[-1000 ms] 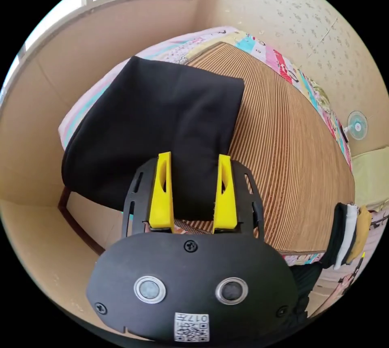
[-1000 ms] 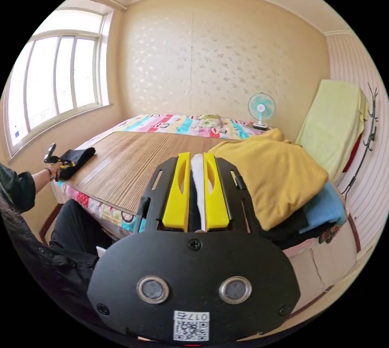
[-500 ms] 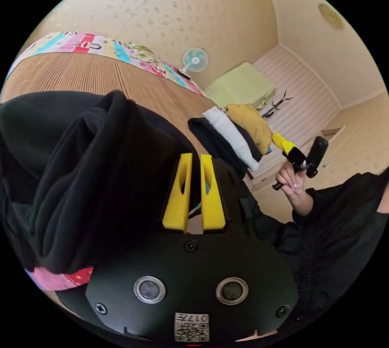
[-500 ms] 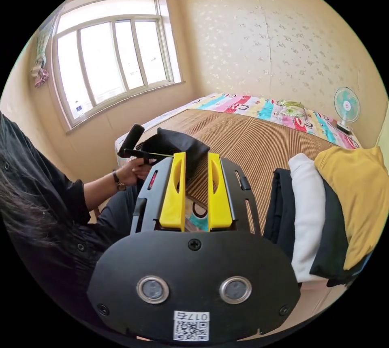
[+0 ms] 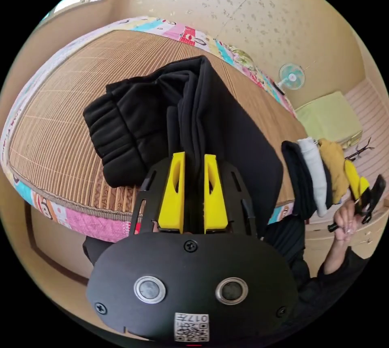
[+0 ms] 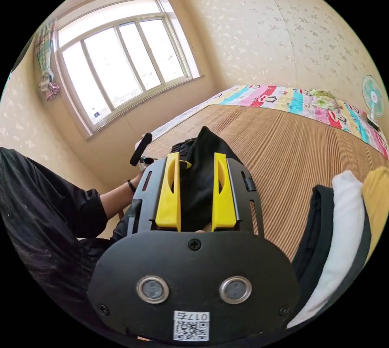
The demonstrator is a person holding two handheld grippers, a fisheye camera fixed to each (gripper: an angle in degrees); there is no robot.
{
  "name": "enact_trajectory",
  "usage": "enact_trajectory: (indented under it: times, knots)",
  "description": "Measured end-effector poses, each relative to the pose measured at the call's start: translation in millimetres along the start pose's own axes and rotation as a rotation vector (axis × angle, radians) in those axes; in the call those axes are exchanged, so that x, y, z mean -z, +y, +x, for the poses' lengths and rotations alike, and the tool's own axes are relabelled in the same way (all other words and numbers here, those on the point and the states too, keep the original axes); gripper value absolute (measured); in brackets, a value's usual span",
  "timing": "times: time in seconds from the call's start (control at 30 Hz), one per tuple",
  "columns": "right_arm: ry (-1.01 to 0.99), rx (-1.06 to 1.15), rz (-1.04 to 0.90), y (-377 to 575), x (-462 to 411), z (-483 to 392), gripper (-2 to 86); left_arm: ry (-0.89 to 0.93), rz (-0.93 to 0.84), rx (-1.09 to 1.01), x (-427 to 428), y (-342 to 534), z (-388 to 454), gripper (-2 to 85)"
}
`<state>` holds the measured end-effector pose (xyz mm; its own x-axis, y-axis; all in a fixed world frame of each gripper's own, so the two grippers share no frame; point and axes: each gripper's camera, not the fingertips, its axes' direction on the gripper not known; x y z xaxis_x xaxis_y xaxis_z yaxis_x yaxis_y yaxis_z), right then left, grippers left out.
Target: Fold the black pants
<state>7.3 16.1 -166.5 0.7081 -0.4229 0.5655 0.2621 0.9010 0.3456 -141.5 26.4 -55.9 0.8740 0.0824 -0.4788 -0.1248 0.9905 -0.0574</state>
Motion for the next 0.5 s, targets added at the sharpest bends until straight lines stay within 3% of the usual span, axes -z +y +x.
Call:
enact_trajectory:
  times: [0.17,0.27,0.4,0.47,0.5]
  knots:
    - [-0.001,0.055,-0.233,-104.1,-99.4,3.9,13.2,0.208,0.13,-0.118,39.8,45.5,42.5,5.4]
    - [-0.017,0.09,-0.456,-147.8,-190.4,-0.7,14.4,0.181,0.119,-0.16,52.2,77.3,61.9,5.4]
    - [0.16,0.106,-0.776,-143.3,-327.8,-2.9,15.3,0.208,0.066,-0.192,52.4,105.6,64.3,5.5]
    - [0.241,0.047,-0.825,-126.7,-349.9,9.8,14.5,0.211,0.055,-0.187,58.3,112.1,56.9,5.8]
    - [0.208,-0.031,-0.762,-118.9,-340.4,21.0,13.4,0.209,0.049,-0.191,64.1,115.0,48.8,6.0]
